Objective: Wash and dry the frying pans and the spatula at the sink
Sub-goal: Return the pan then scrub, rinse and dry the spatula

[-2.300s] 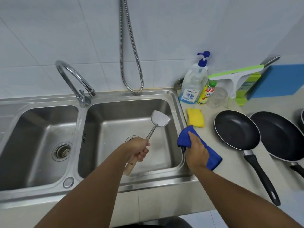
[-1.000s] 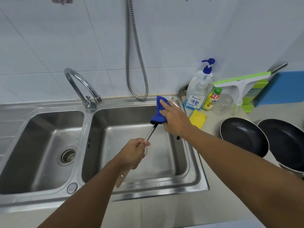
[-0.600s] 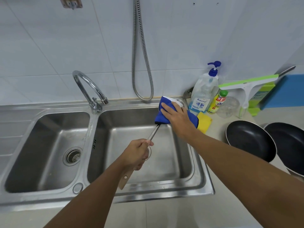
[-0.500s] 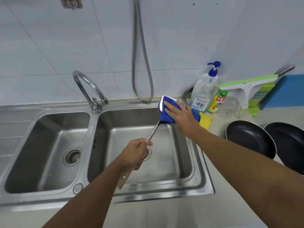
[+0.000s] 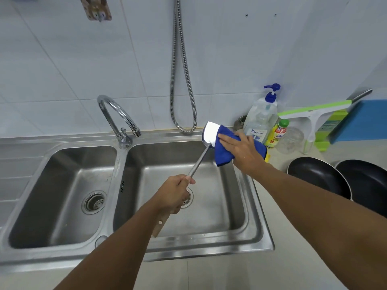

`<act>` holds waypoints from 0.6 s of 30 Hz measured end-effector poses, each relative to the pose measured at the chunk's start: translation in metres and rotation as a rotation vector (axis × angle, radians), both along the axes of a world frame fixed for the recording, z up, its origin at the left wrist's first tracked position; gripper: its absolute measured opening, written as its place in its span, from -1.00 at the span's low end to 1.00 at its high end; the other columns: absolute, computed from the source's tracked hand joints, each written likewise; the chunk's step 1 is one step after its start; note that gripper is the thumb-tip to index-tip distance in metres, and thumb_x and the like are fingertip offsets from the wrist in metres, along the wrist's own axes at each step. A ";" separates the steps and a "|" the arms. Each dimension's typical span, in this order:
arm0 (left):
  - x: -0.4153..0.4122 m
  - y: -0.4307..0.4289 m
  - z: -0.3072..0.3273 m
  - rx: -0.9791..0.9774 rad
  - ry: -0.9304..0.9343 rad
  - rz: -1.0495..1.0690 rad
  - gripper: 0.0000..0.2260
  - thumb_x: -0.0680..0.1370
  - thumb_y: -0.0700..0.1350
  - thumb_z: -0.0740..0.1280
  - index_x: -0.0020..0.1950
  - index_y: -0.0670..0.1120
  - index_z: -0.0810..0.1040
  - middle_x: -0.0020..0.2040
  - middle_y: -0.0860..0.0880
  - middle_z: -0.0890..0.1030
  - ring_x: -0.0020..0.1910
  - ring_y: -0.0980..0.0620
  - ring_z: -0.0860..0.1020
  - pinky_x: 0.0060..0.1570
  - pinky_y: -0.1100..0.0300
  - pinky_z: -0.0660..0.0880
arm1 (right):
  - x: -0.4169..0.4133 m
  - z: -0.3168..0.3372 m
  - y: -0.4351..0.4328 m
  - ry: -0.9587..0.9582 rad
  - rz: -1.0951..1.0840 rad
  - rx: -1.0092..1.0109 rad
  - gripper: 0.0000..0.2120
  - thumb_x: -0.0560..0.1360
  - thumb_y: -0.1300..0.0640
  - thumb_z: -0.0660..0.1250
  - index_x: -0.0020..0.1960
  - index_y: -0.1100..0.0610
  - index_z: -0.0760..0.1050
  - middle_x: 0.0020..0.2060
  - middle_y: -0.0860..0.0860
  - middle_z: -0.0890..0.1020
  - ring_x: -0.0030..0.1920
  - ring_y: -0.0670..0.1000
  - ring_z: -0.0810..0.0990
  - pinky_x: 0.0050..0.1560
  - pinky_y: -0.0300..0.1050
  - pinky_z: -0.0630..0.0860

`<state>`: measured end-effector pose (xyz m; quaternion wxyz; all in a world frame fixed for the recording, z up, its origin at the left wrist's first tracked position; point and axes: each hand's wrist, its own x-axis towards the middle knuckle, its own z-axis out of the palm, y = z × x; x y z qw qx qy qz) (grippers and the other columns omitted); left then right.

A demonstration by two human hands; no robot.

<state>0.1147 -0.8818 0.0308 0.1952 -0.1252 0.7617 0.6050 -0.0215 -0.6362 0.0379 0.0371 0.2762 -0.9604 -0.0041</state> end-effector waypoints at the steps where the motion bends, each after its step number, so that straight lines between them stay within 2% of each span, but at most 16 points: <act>1: -0.001 0.000 0.002 -0.020 0.012 -0.019 -0.69 0.75 0.02 0.08 0.12 -0.09 0.56 -0.38 -0.10 0.25 -0.54 0.06 0.16 -0.53 0.30 0.15 | -0.002 0.004 -0.003 -0.003 -0.055 0.006 -0.28 0.46 0.32 0.40 0.57 0.05 0.27 0.59 -0.06 0.24 0.45 0.20 0.26 0.27 0.10 0.22; 3: -0.004 0.000 0.006 -0.082 0.044 -0.057 -0.70 0.75 0.02 0.08 0.11 -0.06 0.56 -0.33 -0.15 0.29 -0.54 0.03 0.19 -0.54 0.28 0.18 | -0.005 0.009 -0.015 0.031 -0.124 -0.035 -0.26 0.46 0.34 0.38 0.58 0.07 0.22 0.61 -0.07 0.17 0.43 0.20 0.24 0.25 0.07 0.22; 7: -0.009 -0.002 0.010 -0.170 0.082 -0.074 -0.71 0.73 -0.02 0.09 0.08 -0.05 0.58 -0.40 -0.10 0.34 -0.59 0.01 0.23 -0.56 0.26 0.22 | -0.002 0.001 -0.032 0.009 -0.016 -0.132 -0.28 0.39 0.43 0.36 0.52 0.10 0.37 0.58 -0.08 0.28 0.37 0.23 0.27 0.21 0.10 0.23; 11: -0.001 -0.008 0.006 -0.074 0.006 -0.005 -0.71 0.75 -0.01 0.07 0.15 -0.12 0.54 -0.46 -0.01 0.27 -0.59 0.07 0.18 -0.56 0.30 0.16 | -0.003 -0.010 -0.020 -0.010 0.122 -0.146 -0.43 0.36 0.38 0.45 0.35 0.12 0.56 0.47 -0.06 0.46 0.31 0.25 0.36 0.20 0.15 0.24; 14: 0.000 -0.009 0.010 0.043 -0.128 0.015 -0.71 0.76 0.01 0.06 0.23 -0.14 0.47 -0.45 0.02 0.24 -0.58 0.12 0.18 -0.59 0.34 0.15 | -0.006 -0.011 -0.006 -0.024 0.011 -0.190 -0.48 0.36 0.37 0.45 0.31 0.12 0.59 0.44 -0.06 0.50 0.36 0.27 0.38 0.19 0.11 0.22; 18: -0.003 -0.002 0.019 0.168 -0.225 0.006 -0.70 0.72 0.12 0.16 0.21 -0.12 0.36 -0.42 0.04 0.24 -0.51 0.12 0.17 -0.61 0.31 0.12 | -0.006 -0.014 -0.013 0.005 -0.254 -0.557 -0.34 0.31 0.46 0.36 0.38 0.14 0.55 0.45 -0.04 0.49 0.29 0.19 0.38 0.22 0.08 0.27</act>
